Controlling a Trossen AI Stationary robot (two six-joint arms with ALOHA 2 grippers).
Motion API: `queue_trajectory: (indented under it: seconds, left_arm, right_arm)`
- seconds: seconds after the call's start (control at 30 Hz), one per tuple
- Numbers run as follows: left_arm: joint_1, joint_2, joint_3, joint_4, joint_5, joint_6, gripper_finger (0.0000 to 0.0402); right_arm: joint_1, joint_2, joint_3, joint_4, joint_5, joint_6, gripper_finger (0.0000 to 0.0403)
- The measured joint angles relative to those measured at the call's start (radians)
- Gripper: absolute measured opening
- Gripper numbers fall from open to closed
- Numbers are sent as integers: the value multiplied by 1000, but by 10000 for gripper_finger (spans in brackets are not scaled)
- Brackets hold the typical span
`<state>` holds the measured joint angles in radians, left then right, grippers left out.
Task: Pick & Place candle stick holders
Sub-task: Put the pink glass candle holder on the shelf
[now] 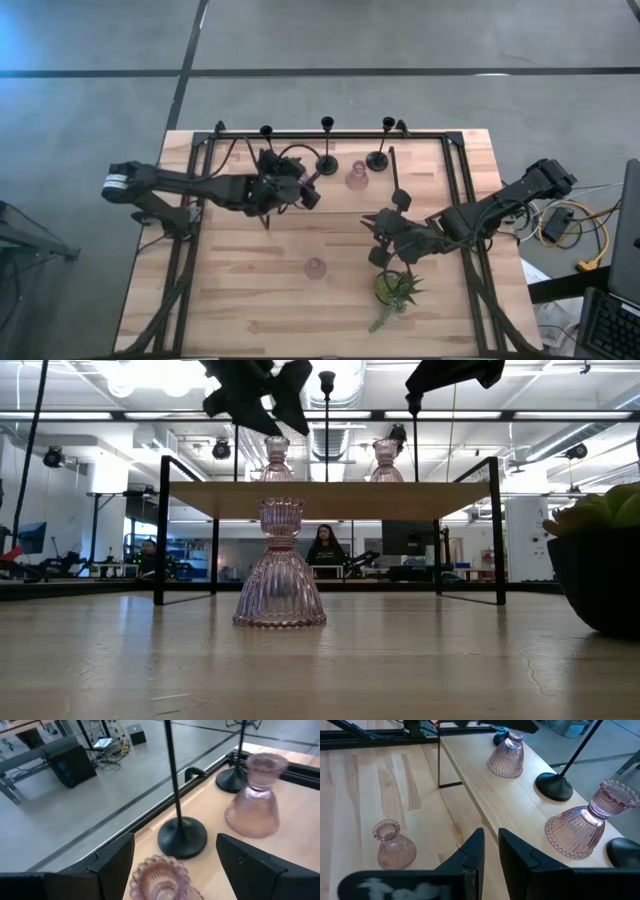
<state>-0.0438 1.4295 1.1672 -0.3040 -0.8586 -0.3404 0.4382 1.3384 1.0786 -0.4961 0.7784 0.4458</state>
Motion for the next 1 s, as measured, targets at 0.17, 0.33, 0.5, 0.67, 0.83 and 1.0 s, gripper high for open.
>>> queue_trajectory:
  seconds: [0.17,0.33,0.5,0.67,0.83,1.0]
  left_arm:
    - [-58,-31,13,-17,-57,26,284]
    - [-176,-71,8,-35,-84,41,284]
    - [-334,-72,-20,-29,-86,117,284]
    - [-477,-77,-91,-28,-99,168,284]
    - [-556,-115,-183,-24,75,199,284]
    - [-560,-152,-278,2,206,219,284]
  right_arm:
    - [0,0,0,0,0,0,48]
    - [0,0,0,0,0,0,48]
    - [0,0,0,18,-54,0,47]
    - [1,12,-11,104,-177,-6,49]
    - [3,91,-21,195,-295,-35,50]
    - [5,218,-21,309,-340,-59,55]
